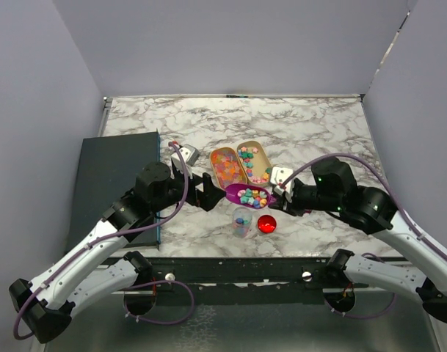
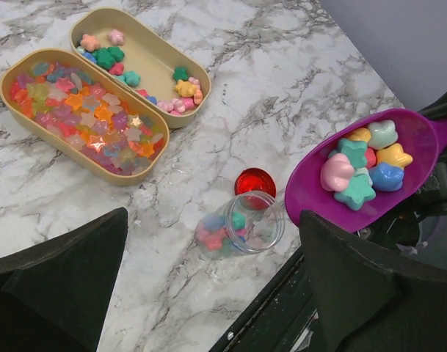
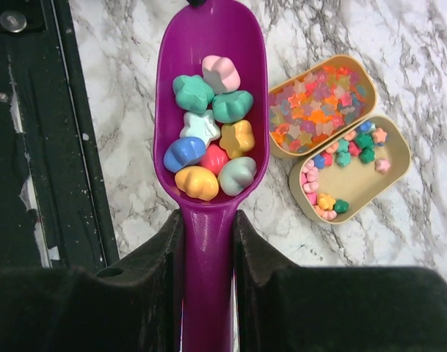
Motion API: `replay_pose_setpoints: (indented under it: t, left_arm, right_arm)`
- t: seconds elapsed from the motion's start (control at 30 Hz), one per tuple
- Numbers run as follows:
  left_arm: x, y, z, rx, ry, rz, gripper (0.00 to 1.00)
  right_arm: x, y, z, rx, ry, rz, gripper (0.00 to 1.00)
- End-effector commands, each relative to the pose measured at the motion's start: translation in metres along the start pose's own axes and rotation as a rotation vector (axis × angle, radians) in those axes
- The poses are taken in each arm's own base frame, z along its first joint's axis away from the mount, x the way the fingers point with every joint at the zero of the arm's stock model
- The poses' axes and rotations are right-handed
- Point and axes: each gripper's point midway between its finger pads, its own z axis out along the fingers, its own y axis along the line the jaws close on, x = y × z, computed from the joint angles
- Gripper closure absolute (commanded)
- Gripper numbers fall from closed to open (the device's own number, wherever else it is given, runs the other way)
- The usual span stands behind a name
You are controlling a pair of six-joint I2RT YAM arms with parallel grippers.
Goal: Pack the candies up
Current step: Place the fake candies in the packing bottle.
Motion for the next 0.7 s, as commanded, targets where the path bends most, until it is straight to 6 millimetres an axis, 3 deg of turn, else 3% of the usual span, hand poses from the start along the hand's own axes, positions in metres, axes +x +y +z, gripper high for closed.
replay_pose_setpoints:
  t: [0.0, 0.17, 0.43, 0.67]
  left_arm:
    - [0.021, 0.001, 0.002, 0.02, 0.065, 0.009, 0.01]
    - [0.025, -0.001, 0.002, 0.035, 0.077, 0.008, 0.01]
    - [0.009, -0.003, -0.006, 0.027, 0.022, 0.016, 0.01]
    - [-0.011, 0.005, -0.021, -0.044, -0.072, 0.031, 0.01]
  right_arm:
    - [-0.034, 0.002, -0.012, -0.004, -0.159, -0.053, 0.99]
    - [-0.038, 0.003, -0.015, -0.002, -0.174, -0.058, 0.99]
    - [0.002, 0.006, -0.007, -0.034, 0.02, -0.032, 0.99]
    - [0.025, 0.01, -0.009, -0.07, 0.152, -0.031, 0.99]
